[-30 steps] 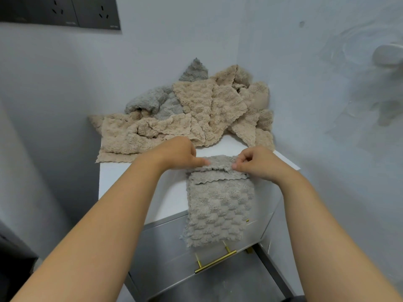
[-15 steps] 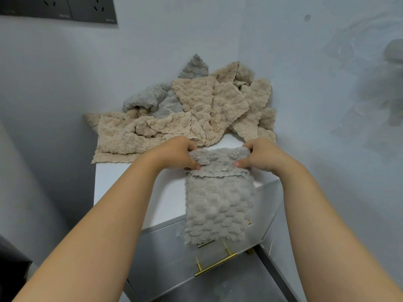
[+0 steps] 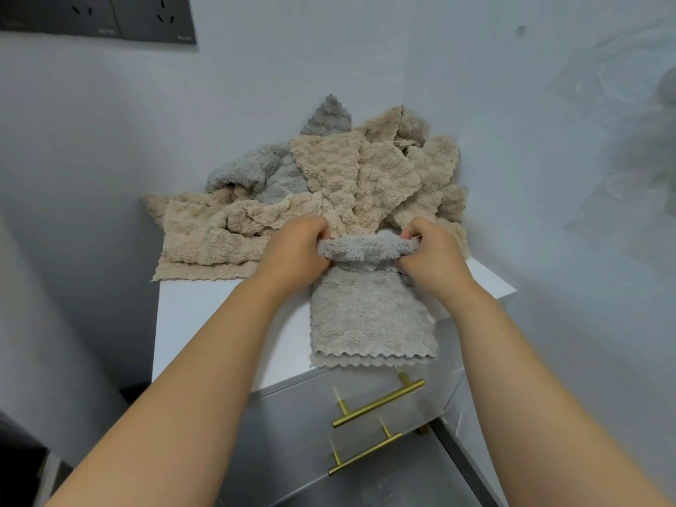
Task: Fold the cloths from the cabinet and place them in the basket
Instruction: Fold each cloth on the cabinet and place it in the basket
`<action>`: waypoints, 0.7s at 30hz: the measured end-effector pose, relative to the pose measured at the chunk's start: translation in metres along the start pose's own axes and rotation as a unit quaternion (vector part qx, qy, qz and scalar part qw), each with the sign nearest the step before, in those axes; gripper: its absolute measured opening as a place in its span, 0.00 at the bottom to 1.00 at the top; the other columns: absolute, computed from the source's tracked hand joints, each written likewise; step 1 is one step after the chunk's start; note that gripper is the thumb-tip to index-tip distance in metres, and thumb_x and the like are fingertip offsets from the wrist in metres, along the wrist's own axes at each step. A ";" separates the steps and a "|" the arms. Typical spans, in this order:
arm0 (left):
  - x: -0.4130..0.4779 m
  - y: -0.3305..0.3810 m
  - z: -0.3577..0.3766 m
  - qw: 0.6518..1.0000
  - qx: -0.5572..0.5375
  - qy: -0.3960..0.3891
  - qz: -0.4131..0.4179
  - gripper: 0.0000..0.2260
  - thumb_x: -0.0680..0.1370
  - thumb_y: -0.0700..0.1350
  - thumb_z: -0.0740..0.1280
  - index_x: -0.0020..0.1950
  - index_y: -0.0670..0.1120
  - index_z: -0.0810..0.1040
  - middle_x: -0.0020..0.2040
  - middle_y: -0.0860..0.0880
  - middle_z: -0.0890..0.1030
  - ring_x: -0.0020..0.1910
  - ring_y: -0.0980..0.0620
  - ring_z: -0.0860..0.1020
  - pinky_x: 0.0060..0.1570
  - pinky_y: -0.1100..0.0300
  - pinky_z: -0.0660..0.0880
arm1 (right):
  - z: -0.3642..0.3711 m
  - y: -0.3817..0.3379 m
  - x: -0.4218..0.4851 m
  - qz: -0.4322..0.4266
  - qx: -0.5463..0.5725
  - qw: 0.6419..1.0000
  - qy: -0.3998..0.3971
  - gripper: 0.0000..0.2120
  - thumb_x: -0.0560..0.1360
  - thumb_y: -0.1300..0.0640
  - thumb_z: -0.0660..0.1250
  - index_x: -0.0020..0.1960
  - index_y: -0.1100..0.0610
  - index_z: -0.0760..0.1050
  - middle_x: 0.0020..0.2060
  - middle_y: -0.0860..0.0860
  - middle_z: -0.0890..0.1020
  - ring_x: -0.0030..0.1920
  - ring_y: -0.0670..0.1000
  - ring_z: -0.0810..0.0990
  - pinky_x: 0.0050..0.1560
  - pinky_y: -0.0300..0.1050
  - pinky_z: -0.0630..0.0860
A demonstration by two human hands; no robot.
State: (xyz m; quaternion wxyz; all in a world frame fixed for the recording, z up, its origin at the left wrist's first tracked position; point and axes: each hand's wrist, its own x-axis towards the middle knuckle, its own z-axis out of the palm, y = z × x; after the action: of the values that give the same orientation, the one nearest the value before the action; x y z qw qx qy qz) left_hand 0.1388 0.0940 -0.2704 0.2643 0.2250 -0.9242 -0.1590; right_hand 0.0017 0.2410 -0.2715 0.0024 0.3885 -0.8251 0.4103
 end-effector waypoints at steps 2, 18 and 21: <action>-0.001 0.001 -0.008 0.999 -0.013 -0.048 0.010 0.12 0.69 0.32 0.68 0.39 0.45 0.68 0.38 0.52 0.69 0.36 0.52 0.65 0.33 0.59 0.62 | -0.006 0.000 -0.001 -0.004 -0.015 0.999 -0.028 0.12 0.69 0.69 0.70 0.43 0.55 0.71 0.37 0.47 0.73 0.33 0.46 0.71 0.32 0.43 0.67; -0.003 0.012 -0.030 0.973 0.010 -0.229 -0.002 0.15 0.78 0.51 0.66 0.35 0.45 0.76 0.48 0.45 0.79 0.46 0.46 0.77 0.50 0.52 0.74 | -0.029 -0.008 -0.010 0.021 -0.075 0.973 -0.218 0.12 0.75 0.53 0.69 0.36 0.58 0.75 0.42 0.57 0.83 0.49 0.55 0.81 0.49 0.50 0.76; -0.005 0.011 -0.022 0.969 -0.028 -0.244 -0.021 0.11 0.74 0.49 0.71 0.38 0.47 0.73 0.39 0.48 0.77 0.37 0.50 0.73 0.41 0.56 0.71 | -0.026 -0.008 -0.012 0.028 -0.083 0.969 -0.230 0.07 0.73 0.56 0.71 0.46 0.53 0.73 0.41 0.50 0.76 0.44 0.50 0.75 0.42 0.42 0.70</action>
State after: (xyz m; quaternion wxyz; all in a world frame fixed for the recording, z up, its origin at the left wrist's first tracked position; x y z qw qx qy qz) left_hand 0.1512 0.1015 -0.2498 0.0338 0.1916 -0.9508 -0.2410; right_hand 0.0069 0.2637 -0.2524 -0.1665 0.4473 -0.8454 0.2397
